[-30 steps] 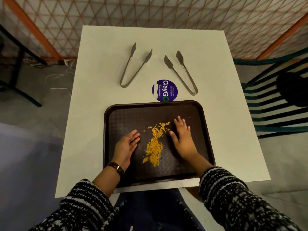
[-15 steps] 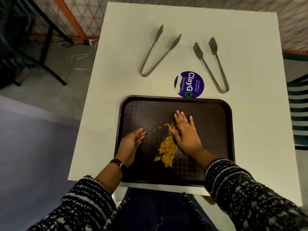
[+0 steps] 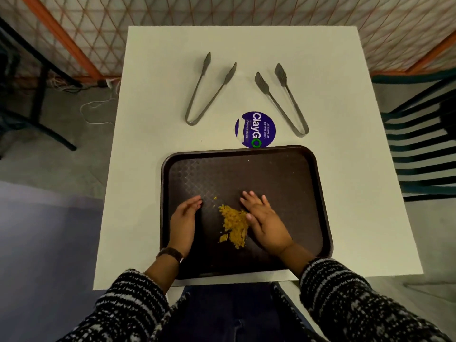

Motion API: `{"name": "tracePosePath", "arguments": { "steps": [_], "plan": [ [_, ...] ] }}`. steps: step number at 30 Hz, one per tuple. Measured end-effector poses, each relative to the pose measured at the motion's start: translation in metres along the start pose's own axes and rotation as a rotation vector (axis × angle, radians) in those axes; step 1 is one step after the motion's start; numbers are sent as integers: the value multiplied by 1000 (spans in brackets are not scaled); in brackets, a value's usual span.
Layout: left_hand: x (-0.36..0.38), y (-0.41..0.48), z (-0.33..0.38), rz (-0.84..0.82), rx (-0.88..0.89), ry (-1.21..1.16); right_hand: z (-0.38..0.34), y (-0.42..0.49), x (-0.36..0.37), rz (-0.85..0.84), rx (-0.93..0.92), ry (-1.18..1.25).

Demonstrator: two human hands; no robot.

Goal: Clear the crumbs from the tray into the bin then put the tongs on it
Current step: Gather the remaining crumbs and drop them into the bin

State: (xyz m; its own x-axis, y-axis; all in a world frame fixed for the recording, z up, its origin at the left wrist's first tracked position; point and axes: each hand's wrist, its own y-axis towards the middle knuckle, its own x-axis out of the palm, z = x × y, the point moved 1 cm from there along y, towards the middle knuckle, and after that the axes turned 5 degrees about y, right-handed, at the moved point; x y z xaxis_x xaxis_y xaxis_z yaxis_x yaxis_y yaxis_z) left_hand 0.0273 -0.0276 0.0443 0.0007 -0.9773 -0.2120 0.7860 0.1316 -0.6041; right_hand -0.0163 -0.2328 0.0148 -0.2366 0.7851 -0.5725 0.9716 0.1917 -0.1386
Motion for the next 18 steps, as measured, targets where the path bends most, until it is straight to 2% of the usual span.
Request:
{"name": "tracePosePath", "arguments": {
  "steps": [2, 5, 7, 9, 13, 18],
  "plan": [
    [3, -2, -7, -30, 274, 306, 4, -14, -7, 114, 90, -23],
    [16, 0, -18, -267, 585, 718, 9, -35, -10, 215, 208, -25],
    [26, 4, -26, -368, 737, 998, 11, -48, -7, 256, 265, -22],
    [34, 8, -36, -424, 791, 1206, 10, -59, -4, 286, 315, -10],
    [45, 13, -47, -472, 880, 1373, 3, -76, 3, 334, 353, 21],
    [58, 23, -39, -491, 914, 1332, 1, -91, 10, 344, 382, 12]
  ]
}}
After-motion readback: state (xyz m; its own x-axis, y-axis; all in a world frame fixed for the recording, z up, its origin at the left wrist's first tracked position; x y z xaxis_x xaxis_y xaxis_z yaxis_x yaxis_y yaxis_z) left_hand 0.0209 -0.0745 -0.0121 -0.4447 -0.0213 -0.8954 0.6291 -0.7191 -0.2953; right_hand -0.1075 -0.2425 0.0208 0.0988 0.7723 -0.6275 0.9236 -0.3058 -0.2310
